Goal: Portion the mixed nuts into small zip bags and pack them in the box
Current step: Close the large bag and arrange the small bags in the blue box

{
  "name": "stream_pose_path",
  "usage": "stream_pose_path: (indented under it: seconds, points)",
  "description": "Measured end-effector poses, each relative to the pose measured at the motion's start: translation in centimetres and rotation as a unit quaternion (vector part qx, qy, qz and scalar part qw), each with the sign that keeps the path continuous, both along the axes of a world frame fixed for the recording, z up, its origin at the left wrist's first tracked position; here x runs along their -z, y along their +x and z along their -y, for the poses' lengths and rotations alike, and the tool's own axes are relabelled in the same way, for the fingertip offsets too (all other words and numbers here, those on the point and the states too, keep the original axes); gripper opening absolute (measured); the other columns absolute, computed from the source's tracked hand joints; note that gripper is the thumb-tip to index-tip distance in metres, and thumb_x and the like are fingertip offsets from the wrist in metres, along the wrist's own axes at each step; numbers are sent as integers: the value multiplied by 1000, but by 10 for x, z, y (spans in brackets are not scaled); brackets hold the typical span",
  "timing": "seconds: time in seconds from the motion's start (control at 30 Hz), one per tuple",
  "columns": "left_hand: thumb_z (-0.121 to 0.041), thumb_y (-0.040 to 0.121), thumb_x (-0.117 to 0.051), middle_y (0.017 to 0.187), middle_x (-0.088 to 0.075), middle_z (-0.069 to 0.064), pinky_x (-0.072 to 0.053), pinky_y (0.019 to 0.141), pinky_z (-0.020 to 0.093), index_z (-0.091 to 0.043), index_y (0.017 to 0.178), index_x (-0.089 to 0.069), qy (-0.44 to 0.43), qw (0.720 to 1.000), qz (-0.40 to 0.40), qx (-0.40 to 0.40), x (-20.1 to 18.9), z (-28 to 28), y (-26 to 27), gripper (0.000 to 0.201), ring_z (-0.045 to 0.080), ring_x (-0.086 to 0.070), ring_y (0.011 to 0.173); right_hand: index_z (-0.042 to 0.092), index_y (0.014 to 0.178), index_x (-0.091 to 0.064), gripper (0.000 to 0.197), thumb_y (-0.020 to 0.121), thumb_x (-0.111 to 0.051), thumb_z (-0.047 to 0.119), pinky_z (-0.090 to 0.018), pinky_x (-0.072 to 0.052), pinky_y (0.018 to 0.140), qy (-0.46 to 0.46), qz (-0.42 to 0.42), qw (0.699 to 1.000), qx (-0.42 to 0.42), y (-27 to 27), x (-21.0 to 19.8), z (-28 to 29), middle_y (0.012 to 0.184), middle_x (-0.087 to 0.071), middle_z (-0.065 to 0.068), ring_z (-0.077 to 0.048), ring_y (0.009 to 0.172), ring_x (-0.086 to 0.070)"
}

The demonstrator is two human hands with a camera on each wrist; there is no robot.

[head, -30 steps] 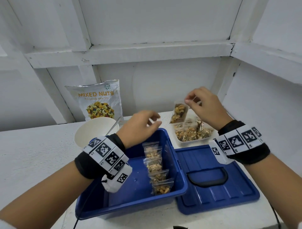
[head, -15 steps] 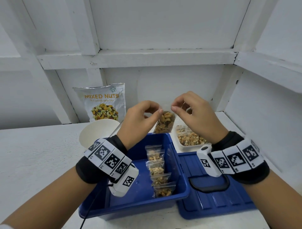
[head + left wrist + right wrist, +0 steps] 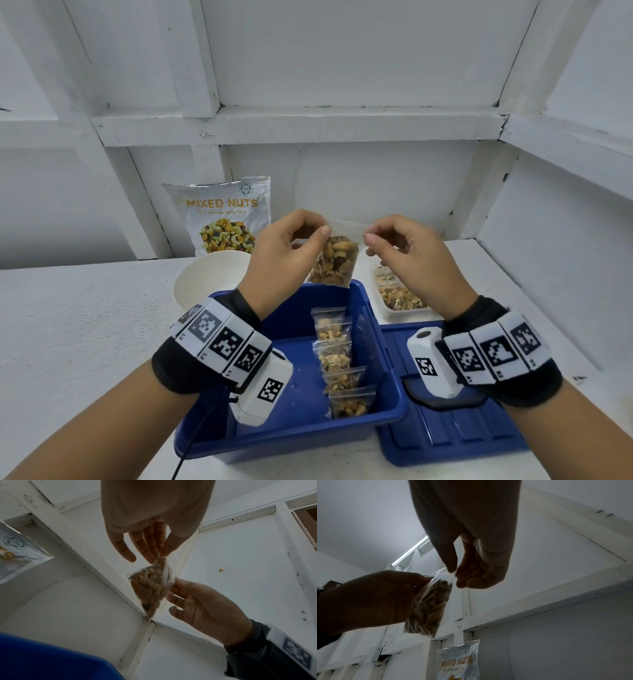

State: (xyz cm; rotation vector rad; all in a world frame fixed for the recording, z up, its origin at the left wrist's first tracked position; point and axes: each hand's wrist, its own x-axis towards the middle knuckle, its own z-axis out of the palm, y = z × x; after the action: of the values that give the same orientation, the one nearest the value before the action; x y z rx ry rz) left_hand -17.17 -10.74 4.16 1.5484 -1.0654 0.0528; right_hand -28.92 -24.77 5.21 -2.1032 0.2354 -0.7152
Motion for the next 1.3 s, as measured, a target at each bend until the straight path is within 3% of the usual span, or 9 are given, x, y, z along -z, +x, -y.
stream_pose_path:
  seconds: [0.17,0.37,0.47,0.67,0.8,0.97,1.07,1.3]
  points:
    - [-10,90,-56,81,-62,-7,-53,76,28,-26,85,-58,-2,999,-36,29,0,-3,2,17,7,-60,77,26,81,-60,16,89,-59,11,-19,-51,67,-2,35,999,-13,-2,-3,-4,73,-62,10,-2,70,-61]
    - [-23,83,-57,84,-64,-9,-50,72,14,-22,91,-62,12,998,-32,49,1,-6,0,9,1,-61,79,21,82,-61,14,87,-61,9,-12,-48,65,-28,56,998,-15,-5,-6,-8,75,-63,8,-9,72,-60]
    - [-17,86,-58,80,-62,-12,-46,69,10,-27,85,-60,10,999,-8,46,1,-8,0,10,-3,-59,76,21,83,-60,13,88,-60,9,-16,-50,66,-33,44,998,-15,-6,-5,-11,77,-63,9,-8,74,-61]
    - [-21,83,-55,79,-62,-11,-45,67,11,-27,83,-60,4,999,2,43,-1,-11,-2,8,-1,-58,74,27,84,-59,16,87,-61,12,-22,-52,68,-12,29,999,-41,-7,-7,-17,78,-63,11,-5,74,-60]
    - [-32,81,-57,77,-61,-12,-44,65,11,-26,82,-60,1,998,-3,59,-4,-14,-4,7,-1,-57,72,25,82,-60,17,87,-60,9,-16,-50,65,-25,40,998,-38,-7,-9,-20,75,-62,10,-5,72,-60]
    - [-47,76,-53,78,-63,-12,-51,65,26,-30,85,-59,40,997,-2,63,-7,-16,-3,20,2,-61,76,19,81,-61,14,87,-61,6,-9,-42,59,-25,49,998,-42,-9,-9,-22,69,-58,12,2,64,-55]
    - [-43,79,-51,74,-59,-12,-42,58,14,-31,82,-56,51,995,51,68,-7,-16,-2,14,-1,-55,72,21,79,-59,17,87,-61,7,-11,-42,58,-29,41,998,-44,-8,-7,-24,68,-57,12,1,64,-54]
    - [-35,82,-50,77,-57,-13,-36,64,4,-19,83,-58,39,993,88,64,-4,-17,-4,17,-6,-53,74,24,84,-60,10,87,-62,14,-11,-43,58,-39,17,998,-43,-4,-6,-29,73,-58,15,3,66,-55]
